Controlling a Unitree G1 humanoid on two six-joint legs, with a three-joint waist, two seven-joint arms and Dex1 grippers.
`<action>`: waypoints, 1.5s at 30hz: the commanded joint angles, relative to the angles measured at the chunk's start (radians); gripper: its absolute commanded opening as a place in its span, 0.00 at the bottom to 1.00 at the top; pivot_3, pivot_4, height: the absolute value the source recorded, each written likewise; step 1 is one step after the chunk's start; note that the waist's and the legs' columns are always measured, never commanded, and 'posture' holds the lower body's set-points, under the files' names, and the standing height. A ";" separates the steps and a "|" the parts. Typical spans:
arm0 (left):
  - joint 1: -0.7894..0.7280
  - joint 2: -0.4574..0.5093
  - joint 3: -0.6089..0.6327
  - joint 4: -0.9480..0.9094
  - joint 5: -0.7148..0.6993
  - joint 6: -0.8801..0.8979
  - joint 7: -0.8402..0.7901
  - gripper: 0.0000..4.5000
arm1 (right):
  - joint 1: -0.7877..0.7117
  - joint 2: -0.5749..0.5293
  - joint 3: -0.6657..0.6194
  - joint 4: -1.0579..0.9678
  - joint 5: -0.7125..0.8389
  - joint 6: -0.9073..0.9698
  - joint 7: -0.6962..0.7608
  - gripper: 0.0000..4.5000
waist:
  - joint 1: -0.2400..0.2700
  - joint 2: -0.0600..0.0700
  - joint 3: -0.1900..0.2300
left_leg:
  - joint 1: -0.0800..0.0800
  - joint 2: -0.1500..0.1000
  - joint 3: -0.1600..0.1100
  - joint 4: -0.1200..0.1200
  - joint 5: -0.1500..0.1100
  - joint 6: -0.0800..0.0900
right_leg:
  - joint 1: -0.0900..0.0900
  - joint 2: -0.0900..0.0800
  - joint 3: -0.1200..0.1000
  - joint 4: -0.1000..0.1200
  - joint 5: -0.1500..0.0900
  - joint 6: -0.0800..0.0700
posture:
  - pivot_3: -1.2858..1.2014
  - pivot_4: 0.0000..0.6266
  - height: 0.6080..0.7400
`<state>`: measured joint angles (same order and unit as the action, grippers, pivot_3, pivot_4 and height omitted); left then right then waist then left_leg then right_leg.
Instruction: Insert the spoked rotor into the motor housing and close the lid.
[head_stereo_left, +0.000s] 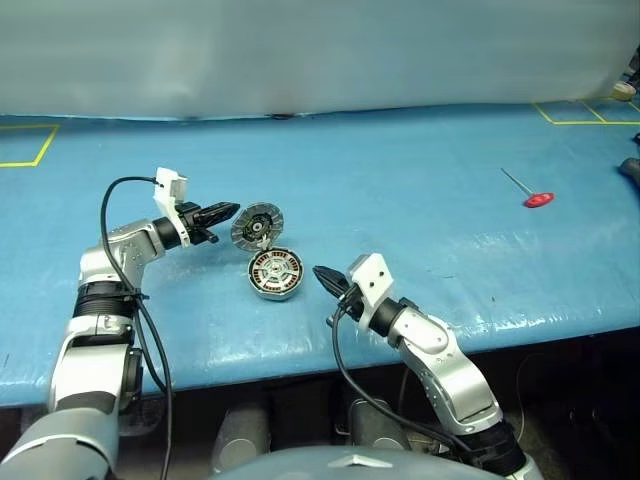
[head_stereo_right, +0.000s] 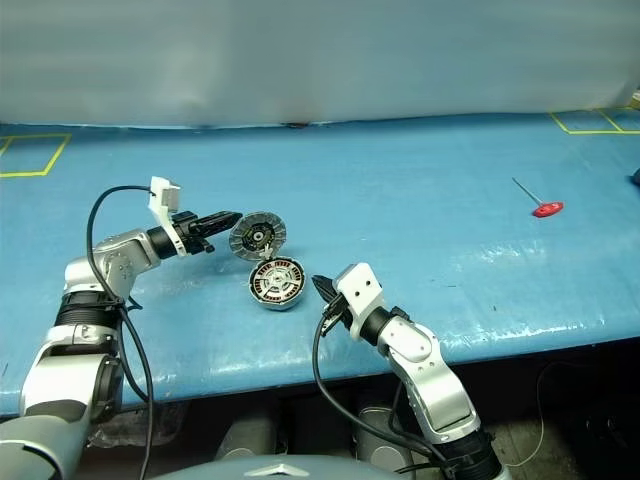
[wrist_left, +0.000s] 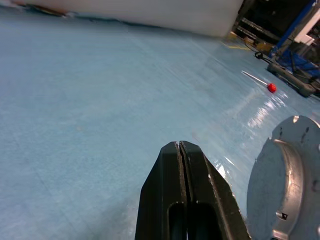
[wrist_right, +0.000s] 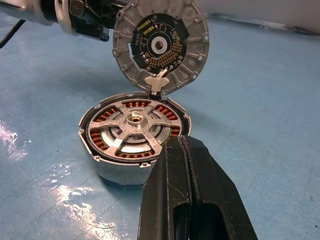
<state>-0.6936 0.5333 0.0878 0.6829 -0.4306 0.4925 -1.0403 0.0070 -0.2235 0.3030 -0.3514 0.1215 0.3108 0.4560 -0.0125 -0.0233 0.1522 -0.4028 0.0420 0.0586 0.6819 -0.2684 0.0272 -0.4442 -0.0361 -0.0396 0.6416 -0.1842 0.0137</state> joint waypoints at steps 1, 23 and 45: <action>-0.057 -0.001 -0.026 0.012 0.024 0.006 -0.060 0.01 | 0.001 0.003 -0.013 -0.045 0.001 -0.006 -0.015 0.00 | 0.001 0.000 0.000 | 0.000 0.000 0.000 0.000 0.000 0.000 | 0.000 0.000 0.000 0.000 0.000 0.000 | 0.52 0.24 1.00; 0.004 0.004 -0.127 -0.227 0.027 0.143 -0.247 0.01 | -0.021 0.016 -0.002 0.007 -0.016 -0.009 -0.044 0.00 | 0.000 0.000 0.000 | 0.000 0.000 0.000 0.001 0.000 0.000 | 0.000 0.000 0.001 0.001 0.000 0.000 | 0.52 0.24 1.00; 0.110 0.030 -0.263 -0.356 0.055 0.182 -0.291 0.01 | -0.015 0.027 -0.014 0.019 -0.023 -0.010 -0.059 0.00 | 0.001 0.000 0.000 | 0.000 0.000 0.000 0.002 0.000 0.000 | 0.000 0.000 0.002 0.001 0.000 0.000 | 0.52 0.24 1.00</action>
<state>-0.5864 0.5520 -0.1696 0.3648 -0.3819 0.6707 -1.3180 -0.0099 -0.1998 0.3020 -0.3179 0.0969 0.3108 0.4018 -0.0119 -0.0234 0.1522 -0.4027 0.0419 0.0585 0.6837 -0.2684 0.0273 -0.4439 -0.0358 -0.0379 0.6429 -0.1843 0.0136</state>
